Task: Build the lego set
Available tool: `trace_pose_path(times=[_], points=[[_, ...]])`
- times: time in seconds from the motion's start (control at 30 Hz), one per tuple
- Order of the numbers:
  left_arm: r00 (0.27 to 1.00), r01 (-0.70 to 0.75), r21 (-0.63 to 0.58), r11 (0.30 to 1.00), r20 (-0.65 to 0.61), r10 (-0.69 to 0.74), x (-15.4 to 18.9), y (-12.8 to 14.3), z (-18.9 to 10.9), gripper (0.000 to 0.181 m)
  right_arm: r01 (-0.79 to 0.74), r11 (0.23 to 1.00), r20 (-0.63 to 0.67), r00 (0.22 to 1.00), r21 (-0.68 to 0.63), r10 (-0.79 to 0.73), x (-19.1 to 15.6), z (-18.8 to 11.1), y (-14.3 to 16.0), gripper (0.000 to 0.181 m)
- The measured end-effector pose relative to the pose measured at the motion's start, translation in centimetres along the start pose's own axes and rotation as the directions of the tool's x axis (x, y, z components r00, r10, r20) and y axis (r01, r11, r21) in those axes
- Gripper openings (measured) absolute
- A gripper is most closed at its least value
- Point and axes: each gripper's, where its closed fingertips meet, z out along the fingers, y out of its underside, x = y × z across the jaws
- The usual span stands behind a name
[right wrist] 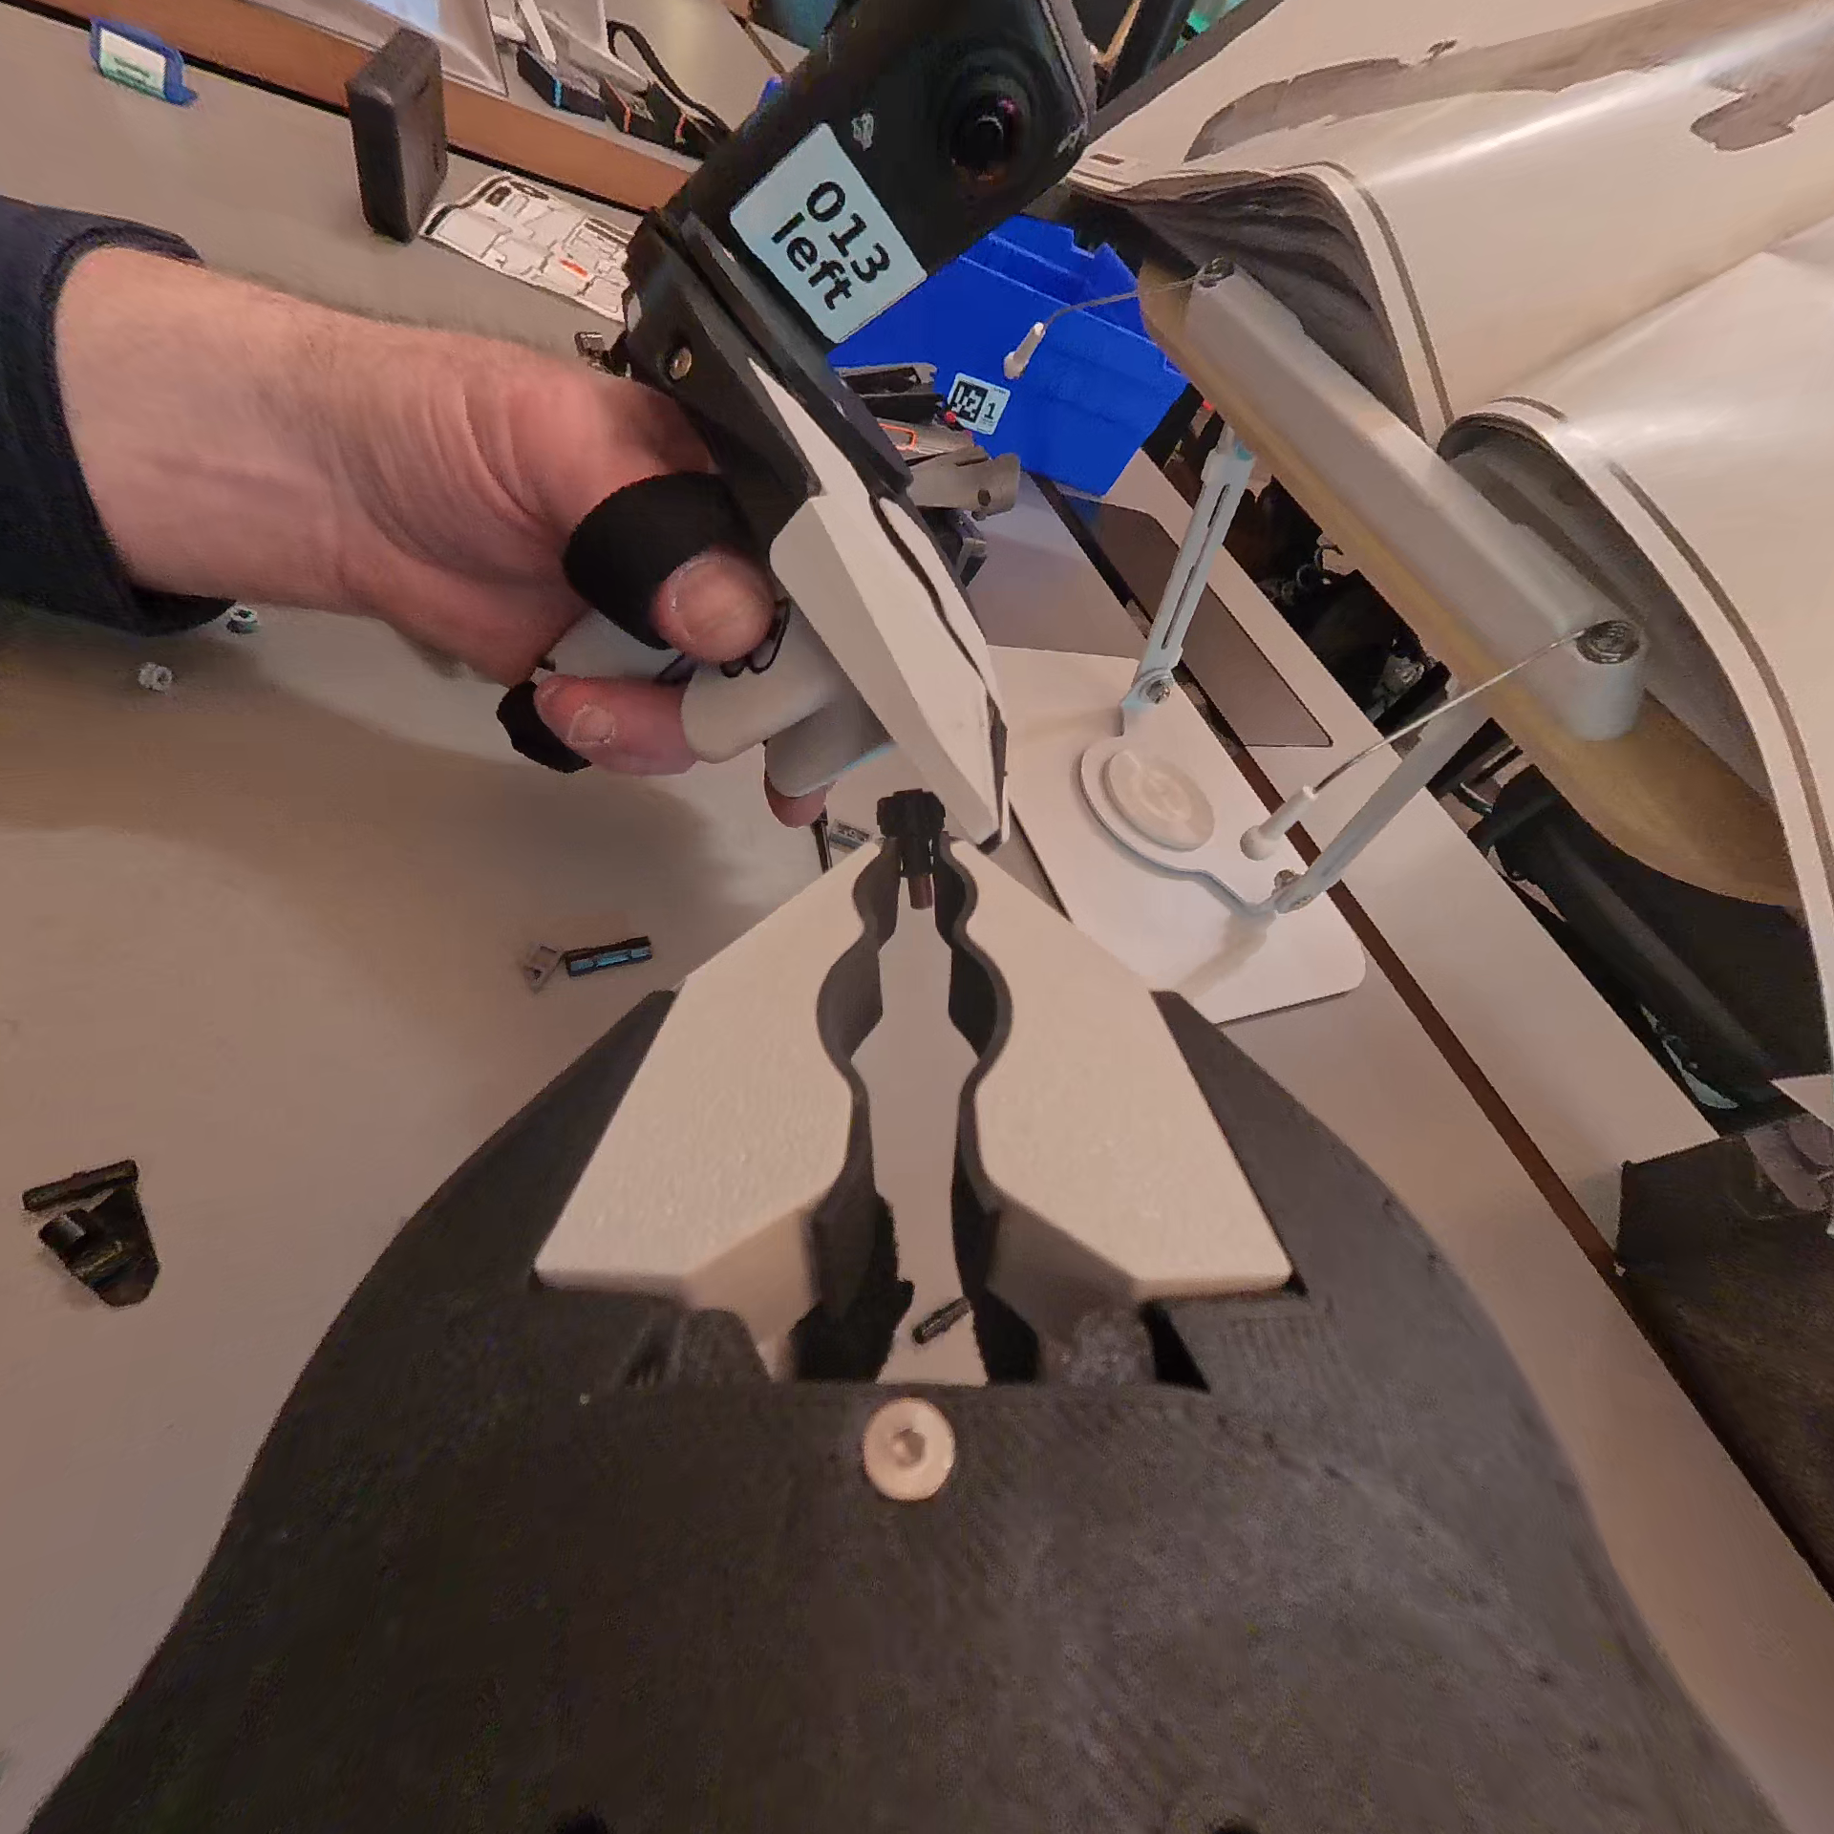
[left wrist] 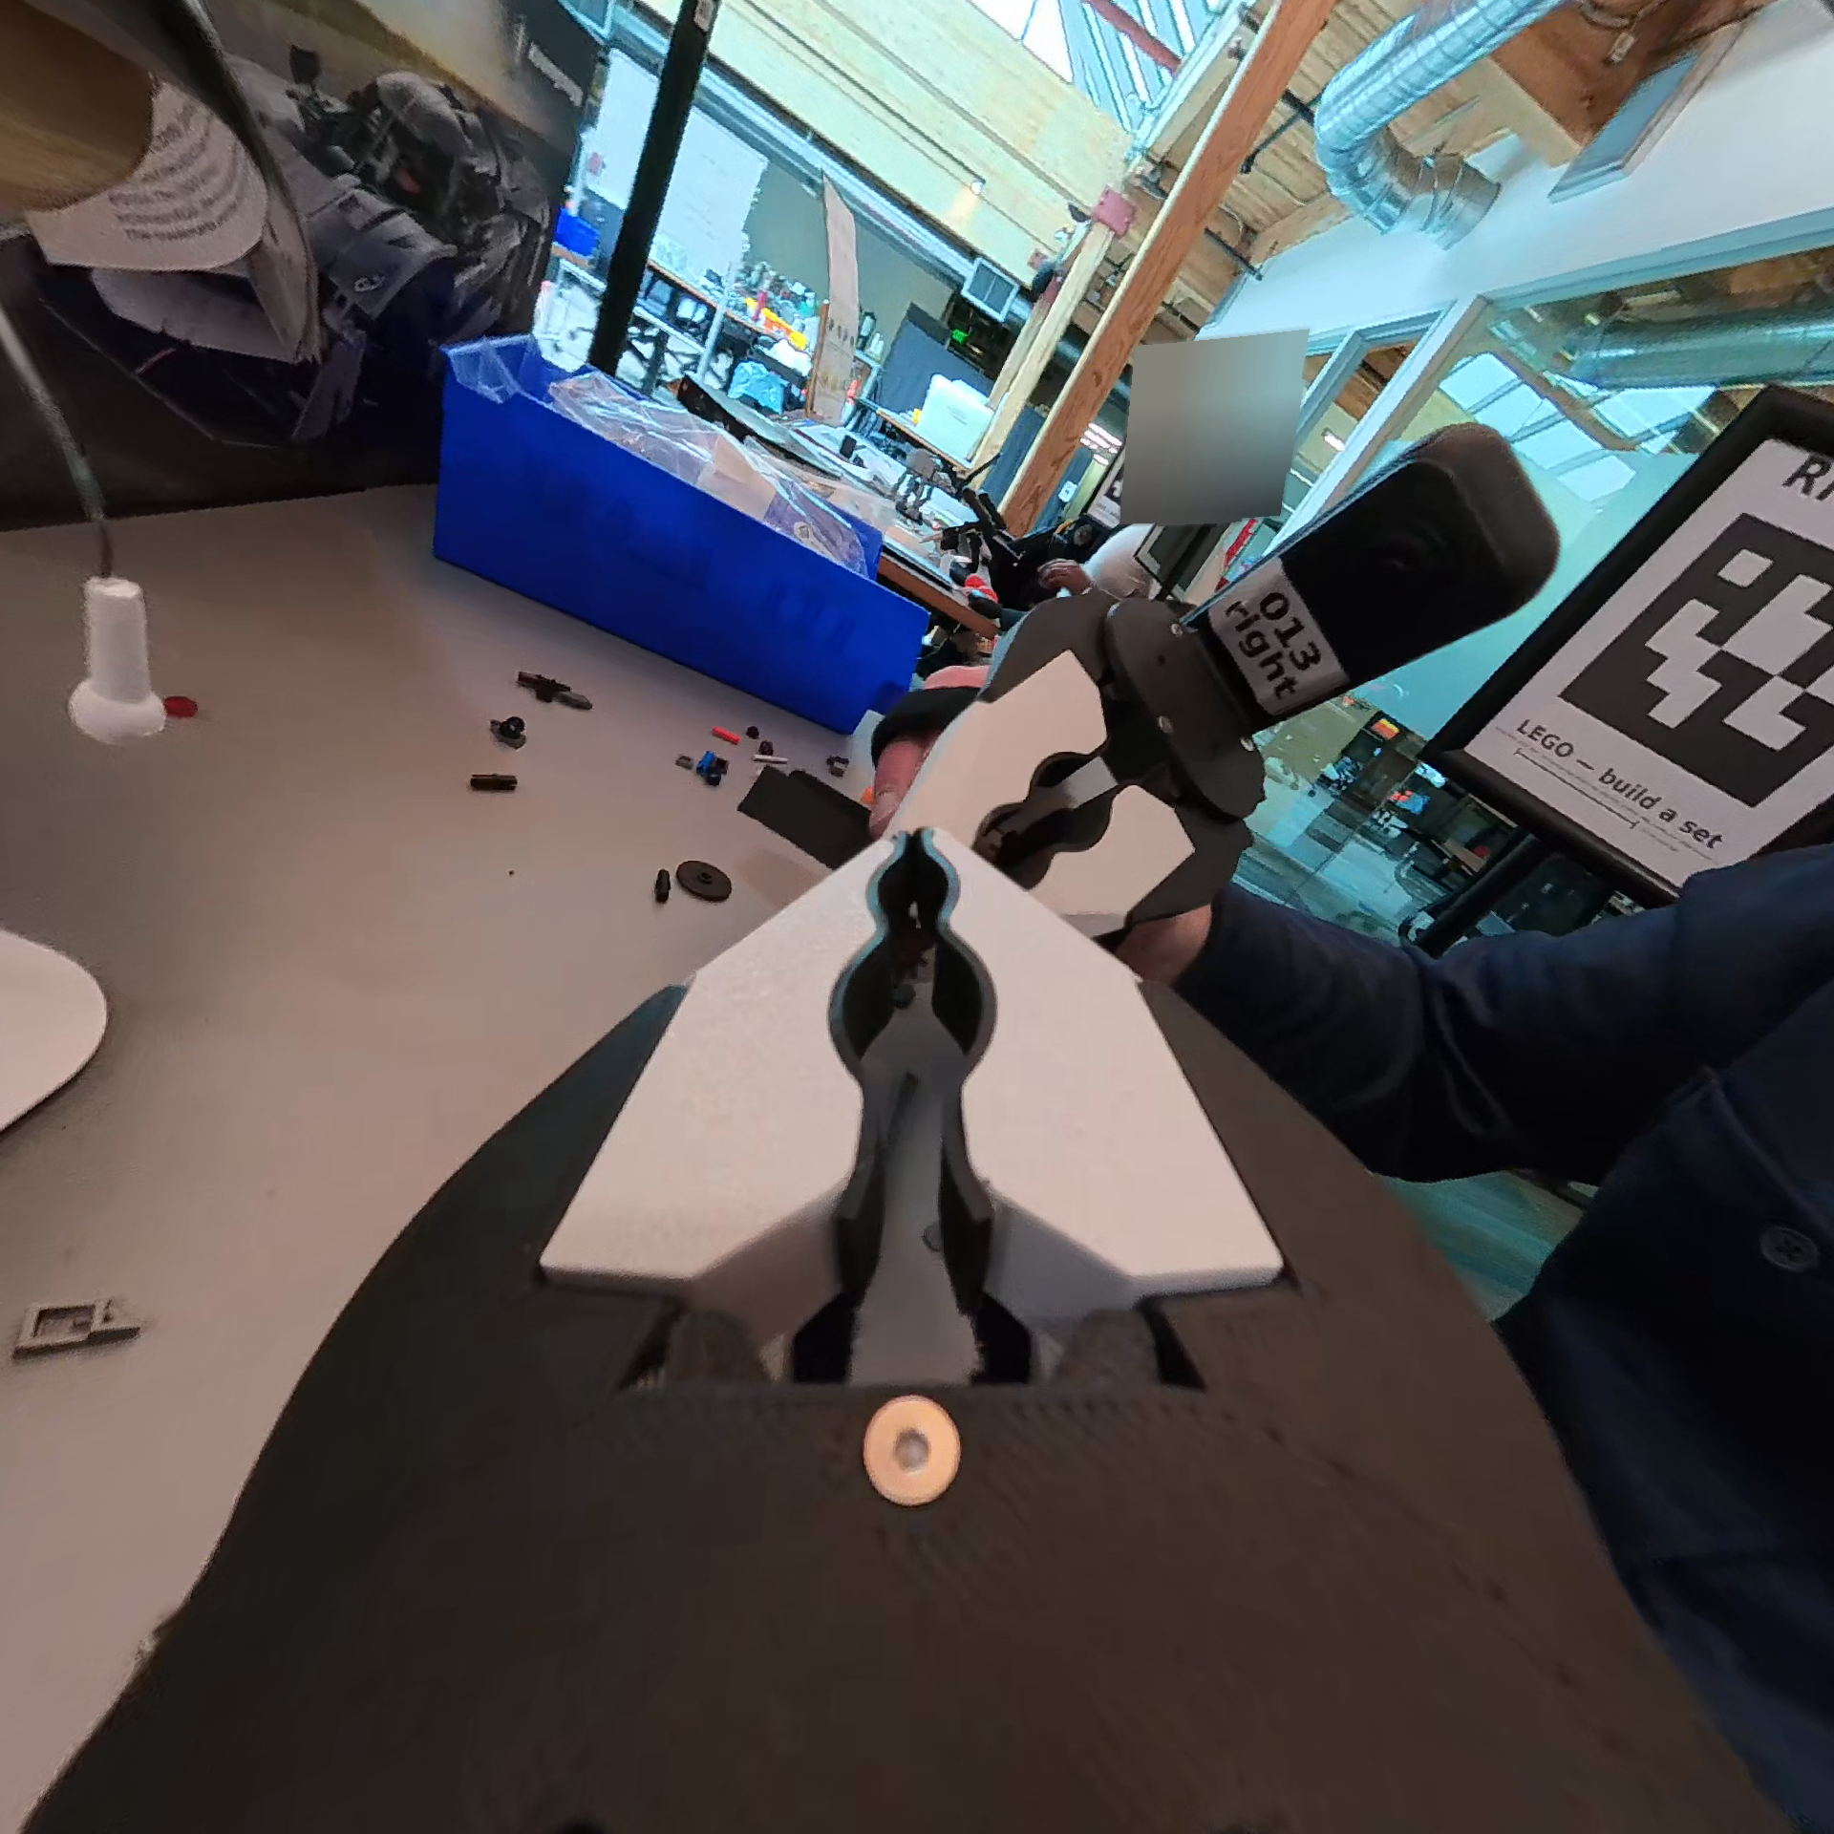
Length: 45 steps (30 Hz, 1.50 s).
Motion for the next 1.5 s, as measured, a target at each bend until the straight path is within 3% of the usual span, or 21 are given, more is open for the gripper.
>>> trace_pose_path(times=[0.23, 0.7, 1.03, 1.17, 1.5], points=[[1.0, -0.018, -0.003, 1.0, 0.008, 0.018, 0.2, 0.0, 0.2, 0.0, -0.001, 1.0, -0.01, 1.0, -0.019, 0.001, 0.1, 0.1, 0.3, 0.004], [0.999, 0.031, 0.022, 0.999, 0.043, -0.032, -0.9, -0.3, 0.0, 0.022, 0.023, 0.999, -0.082, 0.996, -0.033, -0.026, 1.1, -0.3, 0.0, 0.004], [0.998, 0.06, 0.021, 0.998, 0.015, -0.06, -0.8, 0.0, 0.0, 0.02, 0.156, 0.983, -0.172, 0.97, -0.097, -0.171, 1.7, -1.0, -0.5, 0.004], [0.998, 0.063, 0.024, 0.998, -0.021, -0.062, -0.3, 0.0, 0.1, 0.012, 0.193, 0.974, -0.188, 0.959, -0.12, -0.214, 1.7, -1.0, -0.5, 0.004], [1.0, 0.027, 0.023, 0.999, -0.016, -0.026, -0.2, -0.2, -0.2, 0.011, 0.194, 0.975, -0.179, 0.961, -0.111, -0.212, 1.5, -0.8, -0.8, 0.01]])
